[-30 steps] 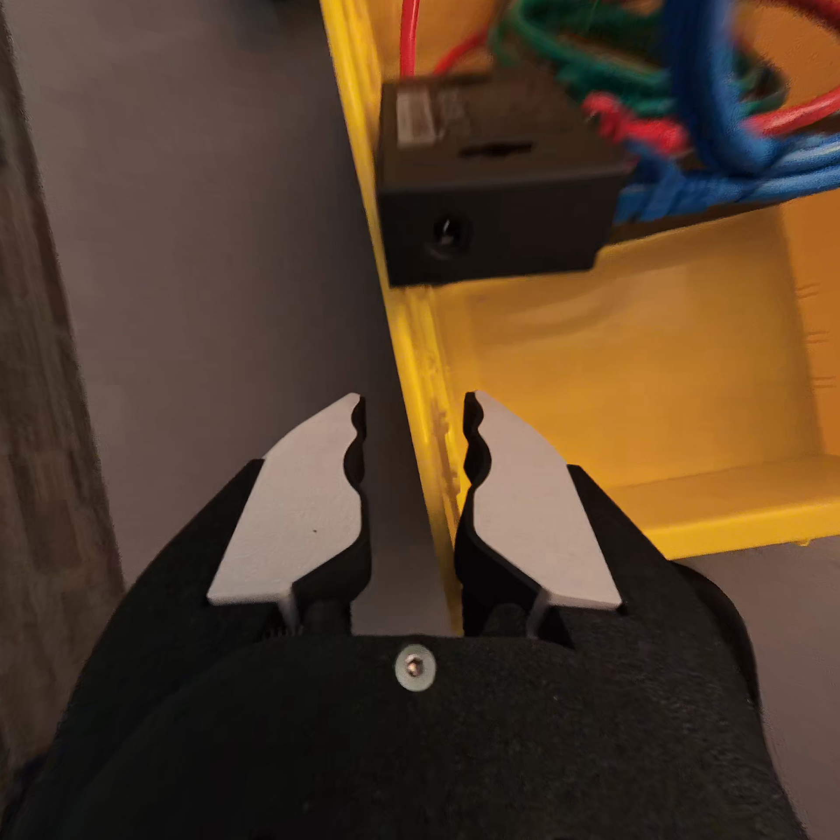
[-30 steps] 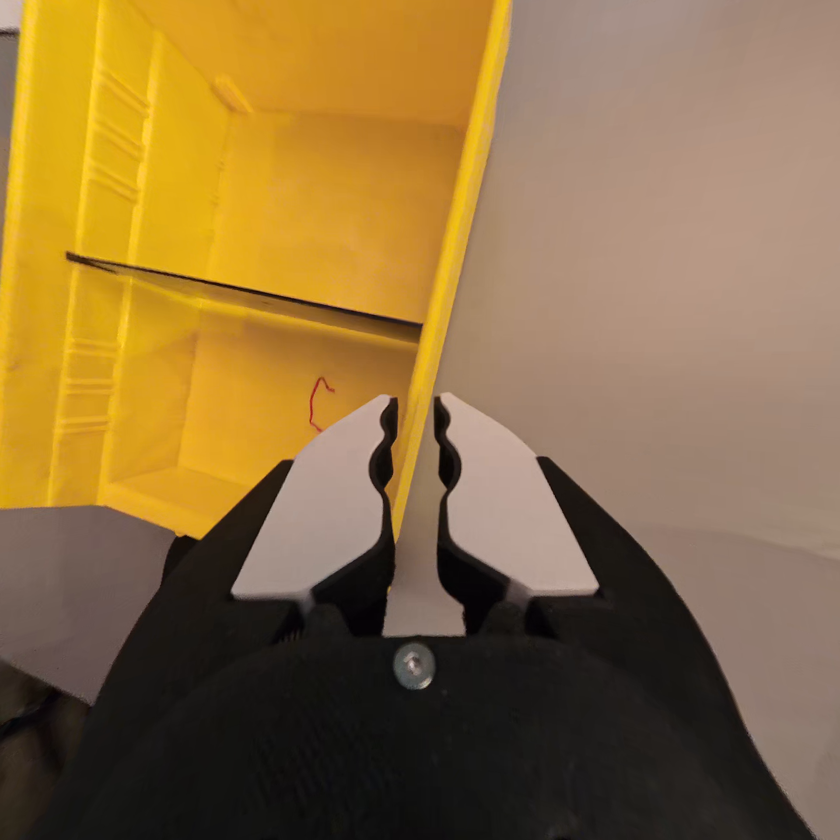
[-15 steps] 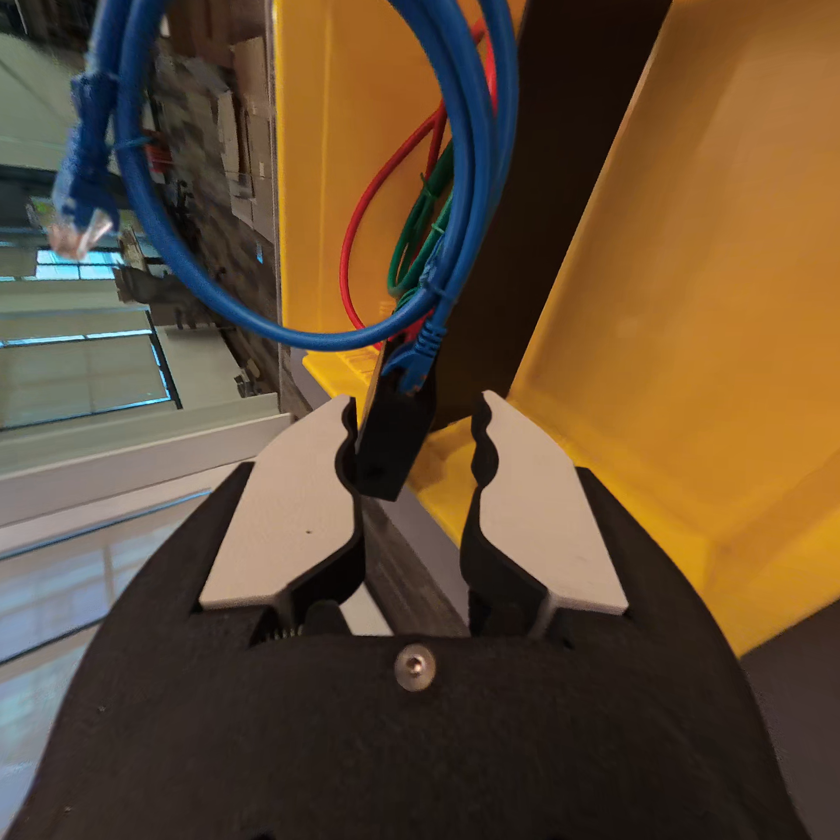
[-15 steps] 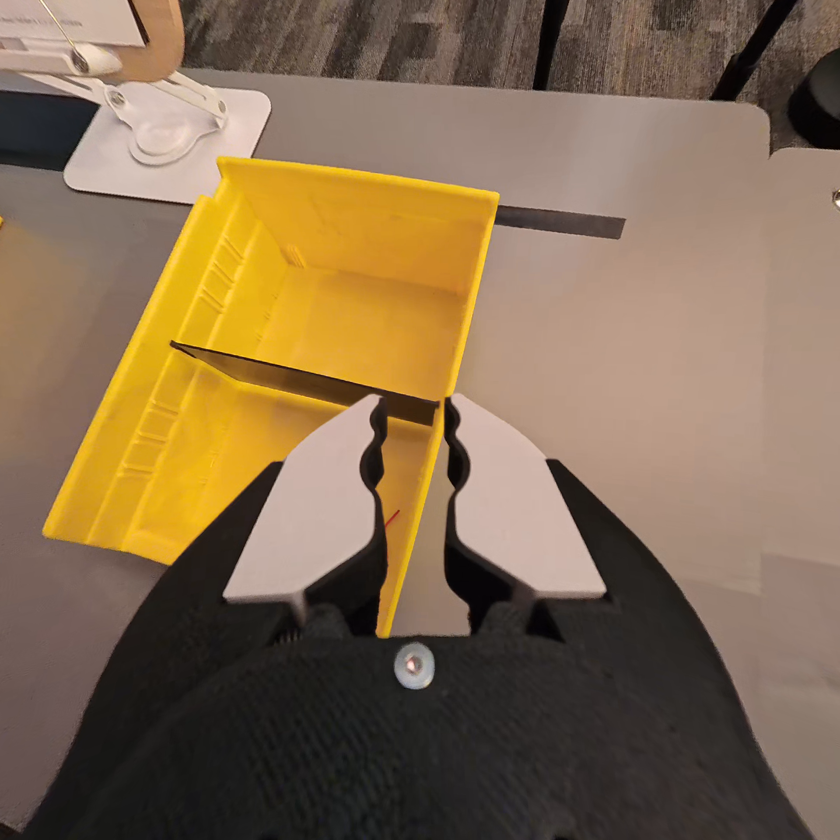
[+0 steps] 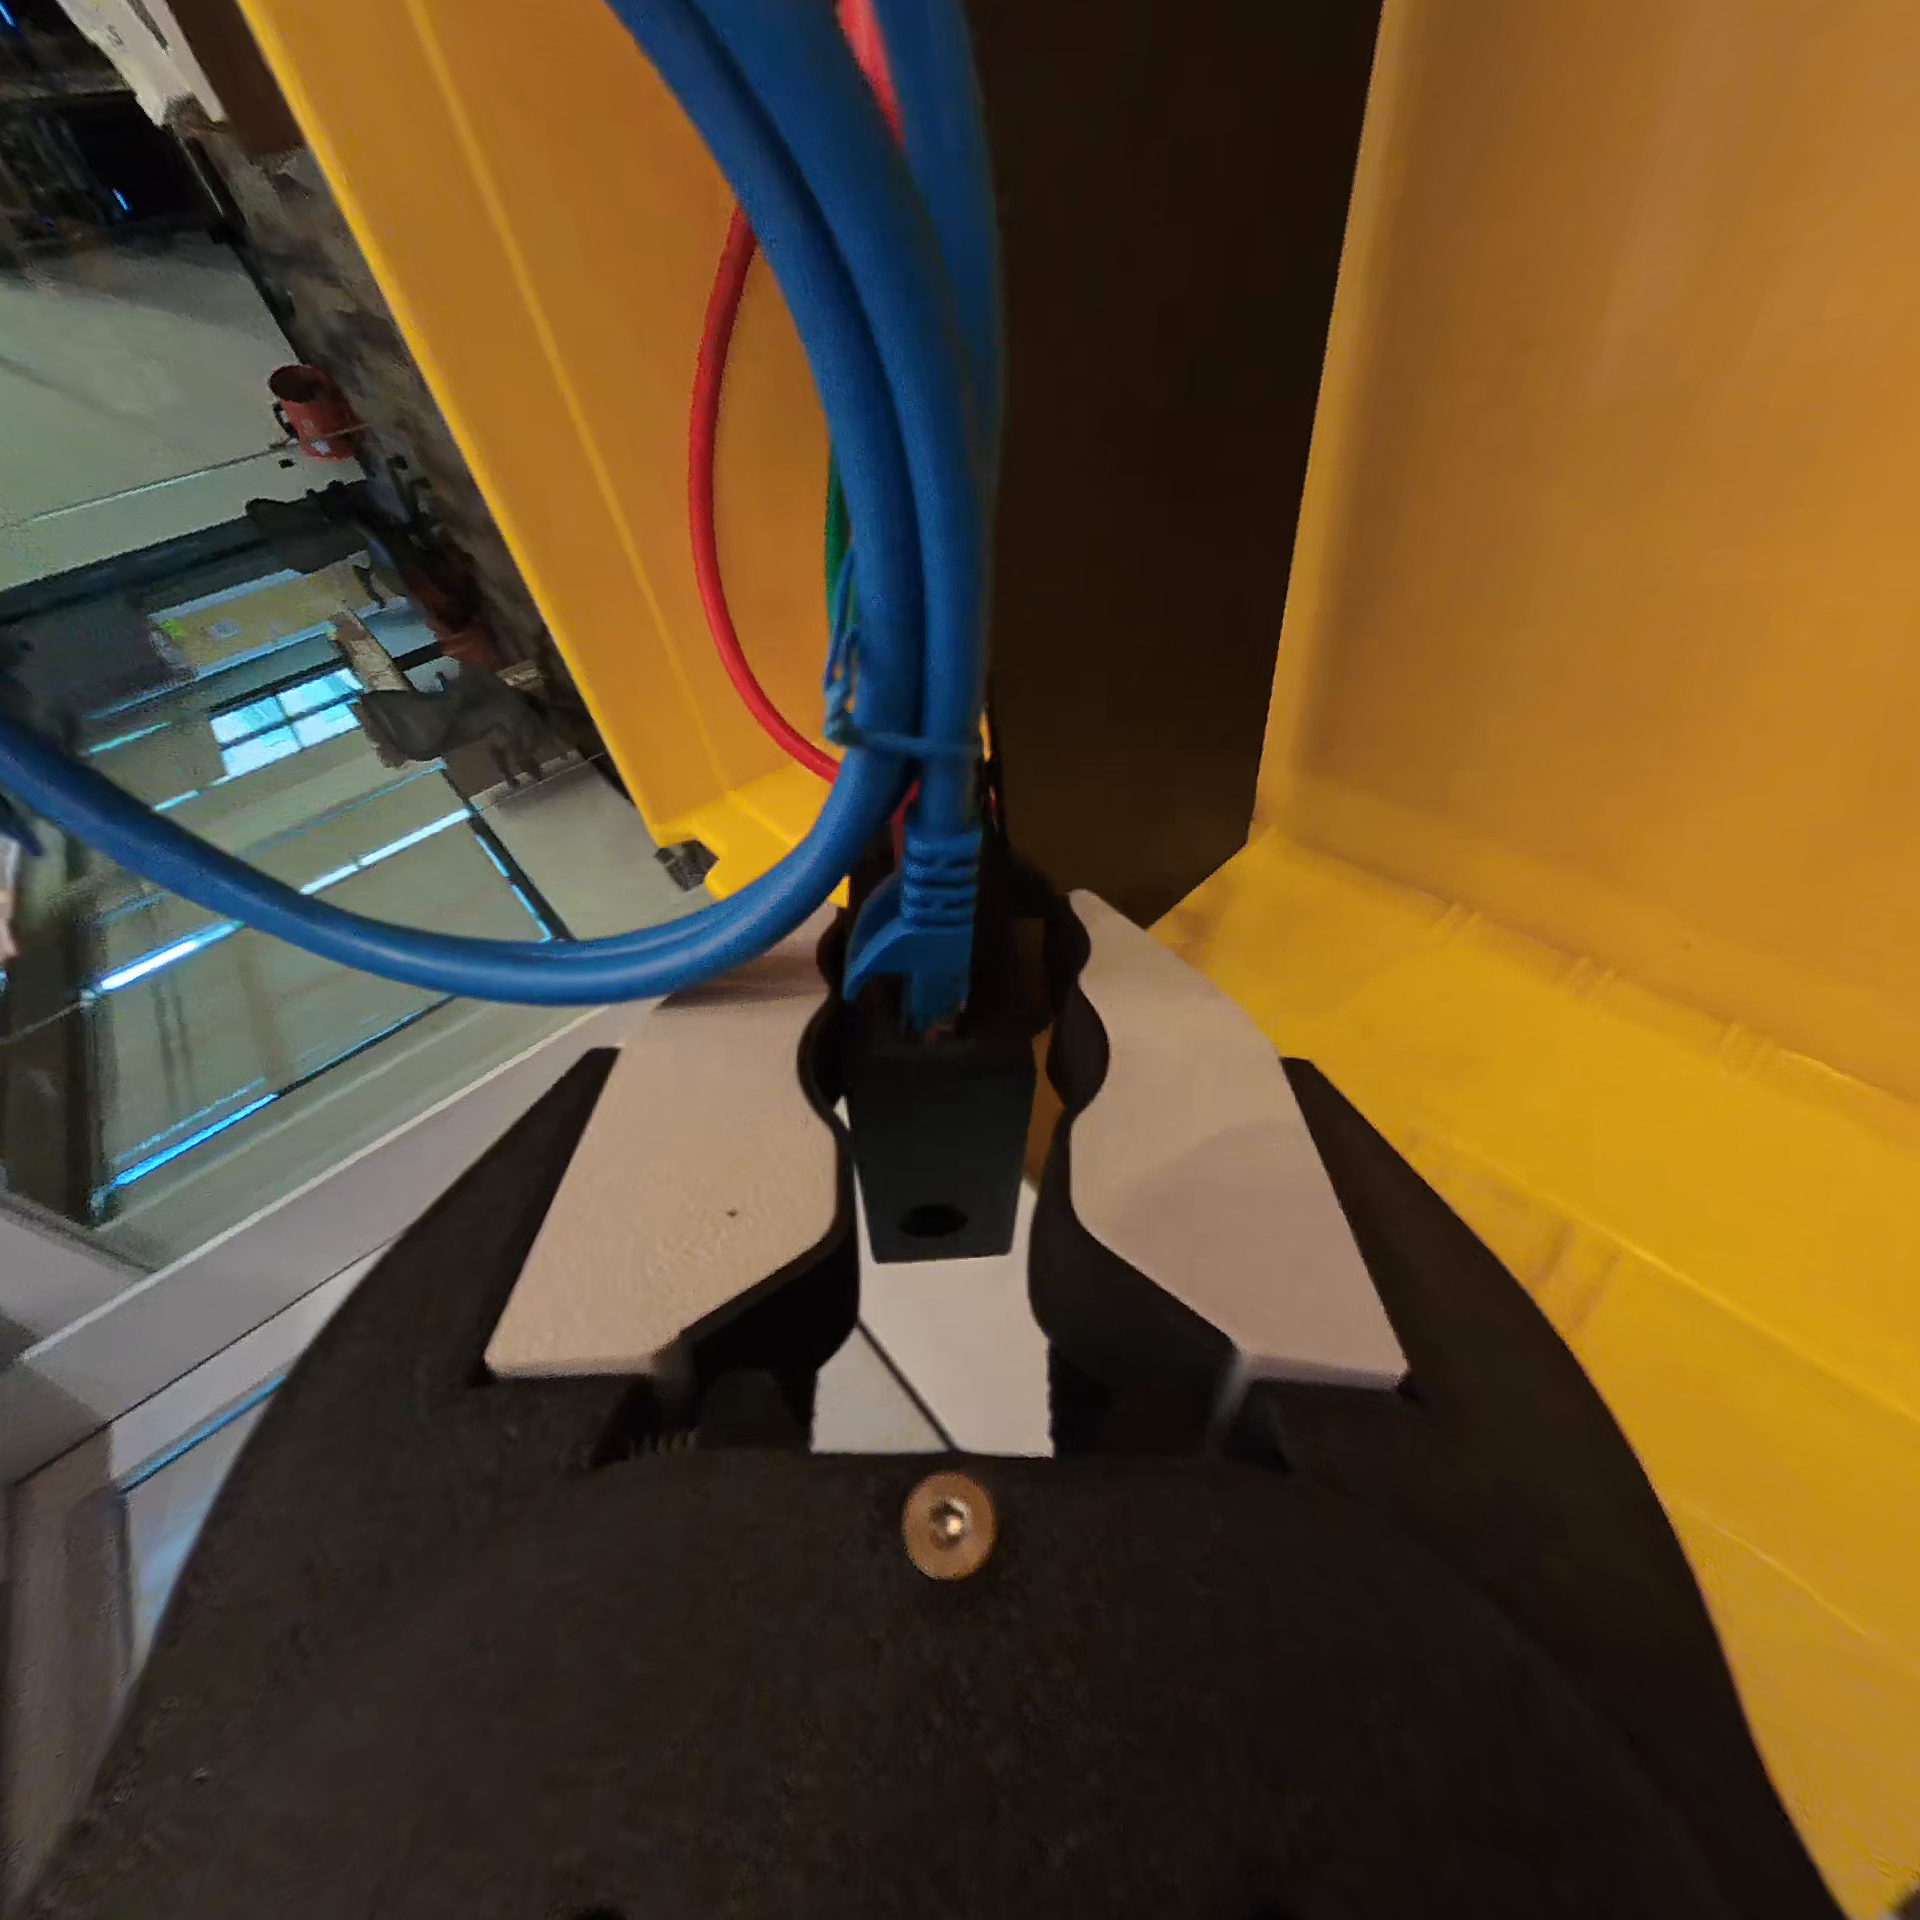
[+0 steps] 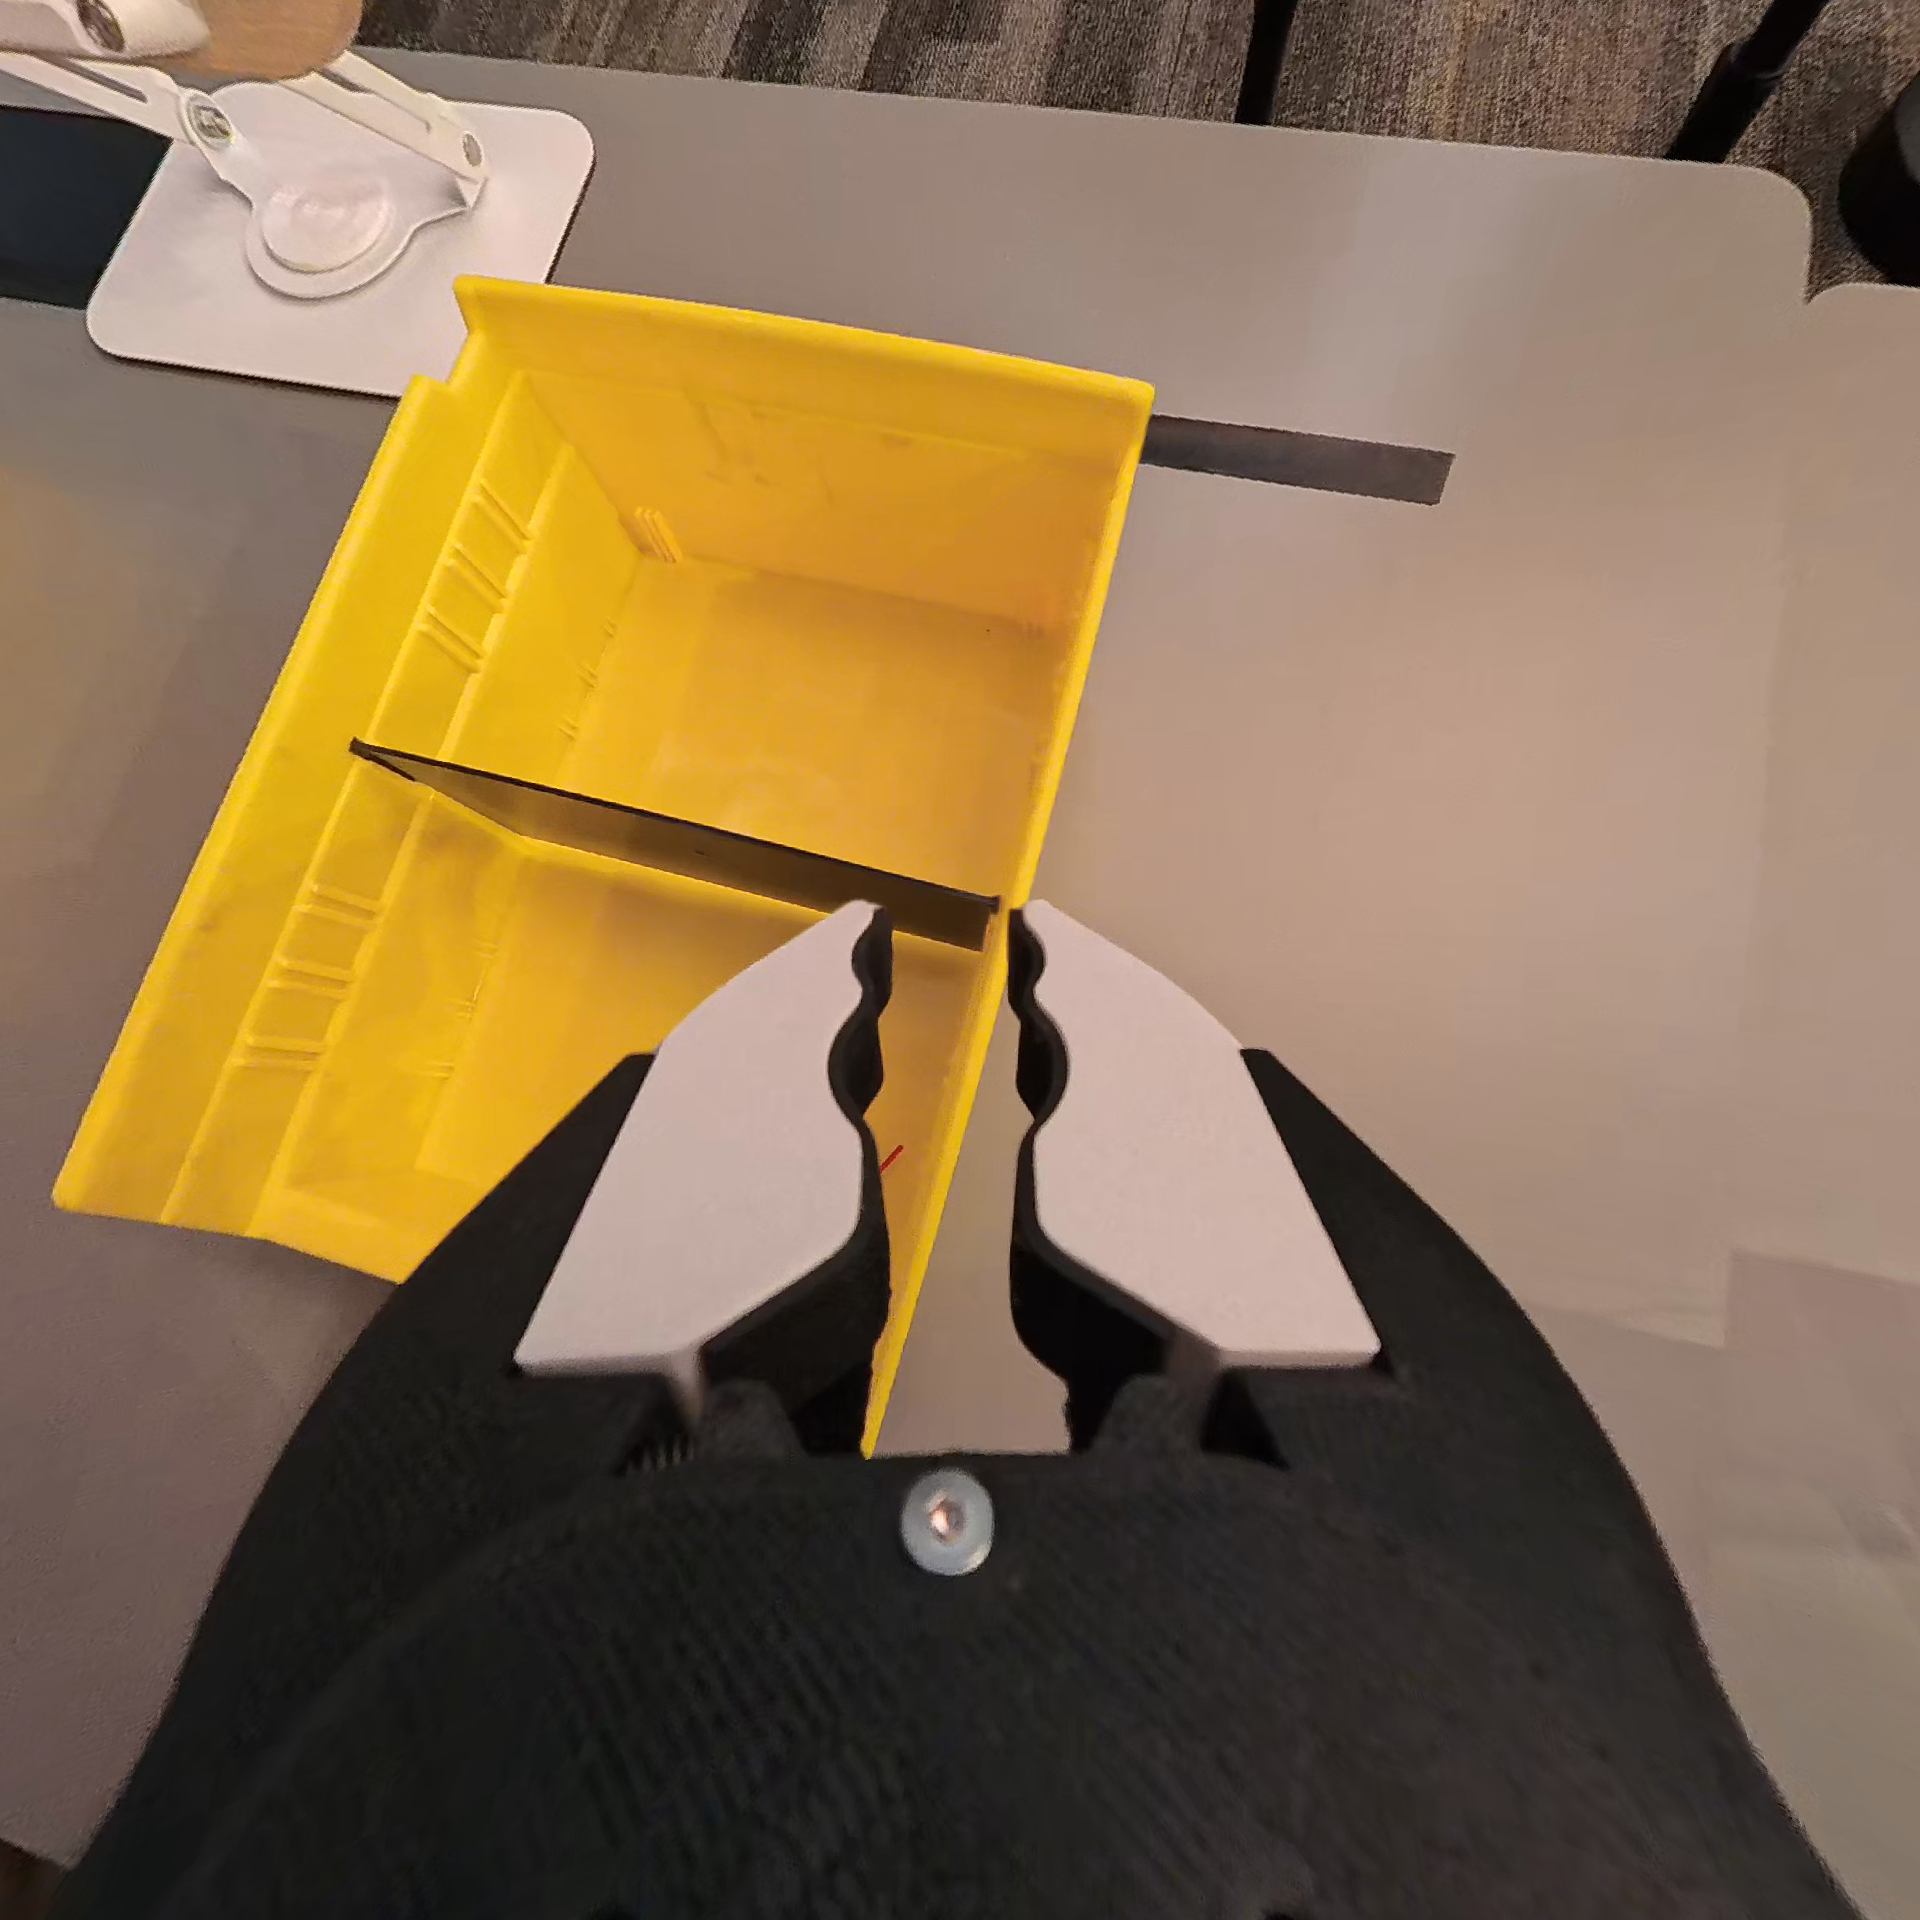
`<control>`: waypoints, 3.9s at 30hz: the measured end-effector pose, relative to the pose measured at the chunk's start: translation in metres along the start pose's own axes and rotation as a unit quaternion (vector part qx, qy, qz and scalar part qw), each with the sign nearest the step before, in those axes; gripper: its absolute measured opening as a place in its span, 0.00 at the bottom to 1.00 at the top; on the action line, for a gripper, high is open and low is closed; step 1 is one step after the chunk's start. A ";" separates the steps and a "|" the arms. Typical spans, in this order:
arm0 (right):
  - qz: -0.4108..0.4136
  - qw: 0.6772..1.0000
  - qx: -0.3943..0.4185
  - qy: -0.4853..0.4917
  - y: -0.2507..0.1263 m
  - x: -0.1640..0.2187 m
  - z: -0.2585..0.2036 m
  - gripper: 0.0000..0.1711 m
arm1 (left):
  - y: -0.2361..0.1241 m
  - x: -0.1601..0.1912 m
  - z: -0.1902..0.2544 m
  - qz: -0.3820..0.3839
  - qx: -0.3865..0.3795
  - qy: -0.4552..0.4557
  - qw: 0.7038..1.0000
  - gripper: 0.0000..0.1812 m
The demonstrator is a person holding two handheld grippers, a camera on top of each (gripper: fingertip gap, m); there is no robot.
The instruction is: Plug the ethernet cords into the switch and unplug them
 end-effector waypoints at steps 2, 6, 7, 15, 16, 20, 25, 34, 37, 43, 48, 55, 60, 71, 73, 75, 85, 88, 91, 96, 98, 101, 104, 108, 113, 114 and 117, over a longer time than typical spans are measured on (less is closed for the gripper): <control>-0.006 1.000 0.001 -0.005 0.001 0.001 -0.001 0.13 | 0.000 0.000 -0.001 -0.002 0.001 0.008 1.000 0.19; -0.012 1.000 -0.002 -0.012 0.004 0.001 -0.004 0.13 | -0.007 0.000 -0.006 -0.001 -0.004 0.000 1.000 0.16; -0.012 1.000 -0.002 -0.013 0.004 0.000 -0.004 0.13 | -0.010 0.000 -0.008 -0.001 -0.006 0.004 1.000 0.16; 0.007 1.000 0.002 -0.022 -0.001 -0.009 -0.009 0.13 | -0.054 -0.009 -0.050 0.011 -0.058 0.019 0.998 0.16; 0.010 1.000 0.004 -0.026 -0.002 -0.011 -0.010 0.13 | -0.062 -0.011 -0.058 0.015 -0.067 0.020 0.997 0.16; 0.031 0.999 0.009 -0.044 -0.005 -0.023 -0.017 0.12 | -0.099 -0.022 -0.096 0.025 -0.123 0.034 0.991 0.16; 0.099 0.991 -0.001 -0.088 -0.009 -0.054 -0.040 0.12 | -0.157 -0.053 -0.150 0.064 -0.212 0.036 0.974 0.16; 0.382 0.860 -0.196 -0.277 -0.059 -0.130 -0.195 0.33 | -0.239 -0.161 -0.185 0.209 -0.301 0.016 0.930 0.16; 0.449 0.785 -0.270 -0.331 -0.083 -0.129 -0.261 0.40 | -0.249 -0.195 -0.183 0.251 -0.308 0.004 0.917 0.16; 0.510 0.718 -0.197 -0.431 -0.082 -0.125 -0.325 0.45 | -0.258 -0.244 -0.173 0.295 -0.314 0.015 0.902 0.16; 0.485 0.718 -0.130 -0.482 -0.066 -0.123 -0.332 0.35 | -0.248 -0.269 -0.154 0.309 -0.306 0.045 0.899 0.16; 0.415 0.728 -0.109 -0.534 -0.046 -0.111 -0.336 0.07 | -0.239 -0.278 -0.140 0.347 -0.327 0.036 0.878 0.17; 0.436 0.715 -0.111 -0.535 -0.054 -0.111 -0.343 0.07 | -0.240 -0.265 -0.149 0.375 -0.366 -0.019 0.852 0.26; 0.454 0.703 -0.107 -0.537 -0.051 -0.115 -0.337 0.07 | -0.211 -0.261 -0.154 0.390 -0.404 -0.071 0.825 0.33; 0.457 0.705 -0.122 -0.529 -0.049 -0.115 -0.336 0.07 | -0.208 -0.264 -0.155 0.380 -0.421 -0.060 0.822 0.33; 0.456 0.707 -0.137 -0.523 -0.047 -0.113 -0.338 0.07 | -0.205 -0.268 -0.154 0.372 -0.432 -0.048 0.820 0.31; 0.437 0.717 -0.178 -0.513 -0.039 -0.107 -0.345 0.07 | -0.197 -0.263 -0.154 0.360 -0.483 -0.076 0.795 0.22; 0.418 0.721 -0.182 -0.521 -0.031 -0.103 -0.347 0.07 | -0.187 -0.260 -0.150 0.364 -0.464 -0.086 0.803 0.22; 0.404 0.727 -0.178 -0.526 -0.020 -0.101 -0.346 0.07 | -0.173 -0.260 -0.145 0.364 -0.418 -0.101 0.826 0.22; 0.405 0.729 -0.180 -0.522 -0.009 -0.100 -0.346 0.12 | -0.156 -0.255 -0.142 0.340 -0.391 -0.108 0.848 0.22; 0.415 0.721 -0.175 -0.526 -0.014 -0.101 -0.346 0.16 | -0.152 -0.249 -0.143 0.331 -0.388 -0.117 0.853 0.22; 0.422 0.711 -0.164 -0.537 -0.026 -0.103 -0.343 0.17 | -0.147 -0.241 -0.144 0.324 -0.373 -0.136 0.859 0.22; 0.429 0.706 -0.162 -0.540 -0.047 -0.104 -0.339 0.15 | -0.140 -0.231 -0.144 0.298 -0.361 -0.142 0.872 0.22; 0.462 0.663 -0.242 -0.538 -0.085 -0.086 -0.371 0.09 | -0.130 -0.231 -0.139 0.282 -0.337 -0.142 0.887 0.22; 0.408 0.682 -0.288 -0.535 -0.063 -0.068 -0.400 0.08 | -0.124 -0.249 -0.128 0.283 -0.308 -0.116 0.901 0.22; 0.396 0.692 -0.274 -0.537 -0.054 -0.069 -0.400 0.07 | -0.123 -0.252 -0.126 0.279 -0.307 -0.109 0.903 0.22; 0.372 0.717 -0.255 -0.531 -0.041 -0.071 -0.399 0.07 | -0.116 -0.258 -0.120 0.267 -0.294 -0.096 0.913 0.22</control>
Point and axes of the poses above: each gripper's, where its closed fingertips meet, y out along the fingers, x out of its underside, z = x × y across the jaws, the point moved 1 cm from there along -y, back along the fingers, and after that the axes turned 8 degrees about z, right-handed, at the moved point
